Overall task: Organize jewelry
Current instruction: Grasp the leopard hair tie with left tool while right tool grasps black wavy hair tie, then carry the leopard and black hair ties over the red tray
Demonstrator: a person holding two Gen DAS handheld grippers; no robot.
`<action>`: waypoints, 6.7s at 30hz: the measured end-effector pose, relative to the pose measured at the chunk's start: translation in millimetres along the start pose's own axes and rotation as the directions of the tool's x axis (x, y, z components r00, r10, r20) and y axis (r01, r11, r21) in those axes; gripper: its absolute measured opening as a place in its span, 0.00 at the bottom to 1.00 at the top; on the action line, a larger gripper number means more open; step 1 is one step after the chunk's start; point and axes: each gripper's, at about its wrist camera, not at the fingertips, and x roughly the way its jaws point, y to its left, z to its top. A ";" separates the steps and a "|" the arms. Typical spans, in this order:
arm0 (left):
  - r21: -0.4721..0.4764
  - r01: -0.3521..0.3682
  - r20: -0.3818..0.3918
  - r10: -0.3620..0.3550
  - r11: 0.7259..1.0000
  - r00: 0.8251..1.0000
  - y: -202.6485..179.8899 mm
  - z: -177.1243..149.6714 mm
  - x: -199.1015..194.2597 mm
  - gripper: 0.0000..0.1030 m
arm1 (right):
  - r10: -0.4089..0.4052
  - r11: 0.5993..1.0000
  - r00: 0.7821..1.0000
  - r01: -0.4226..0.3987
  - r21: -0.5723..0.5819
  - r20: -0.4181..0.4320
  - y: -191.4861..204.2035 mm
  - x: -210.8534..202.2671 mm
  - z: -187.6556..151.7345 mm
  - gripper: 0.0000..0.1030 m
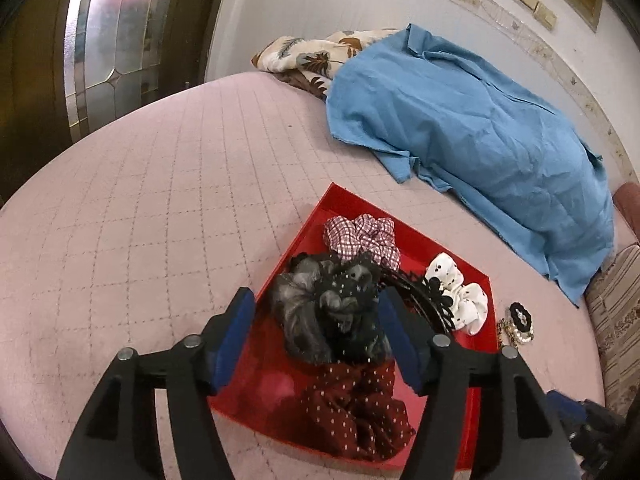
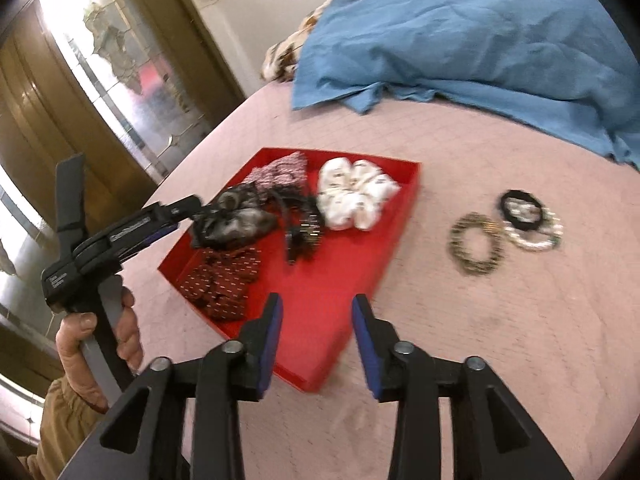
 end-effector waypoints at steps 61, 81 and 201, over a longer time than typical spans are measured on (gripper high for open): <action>0.288 0.223 -0.428 -0.083 0.931 0.900 -252.7 -114.1 84.3 0.05 | -0.179 0.980 0.981 0.185 0.077 -0.077 -204.2 -25.1 -8.9 0.09; 0.299 0.225 -0.426 -0.081 0.927 0.901 -254.6 -145.7 51.2 0.23 | -0.254 0.954 0.967 0.256 0.157 -0.033 -213.3 -81.1 -110.0 0.16; -0.007 0.119 -0.203 -0.118 0.993 0.972 -41.6 -52.0 9.7 0.06 | -0.125 0.959 0.990 0.103 -0.265 -0.067 36.1 61.6 28.5 0.12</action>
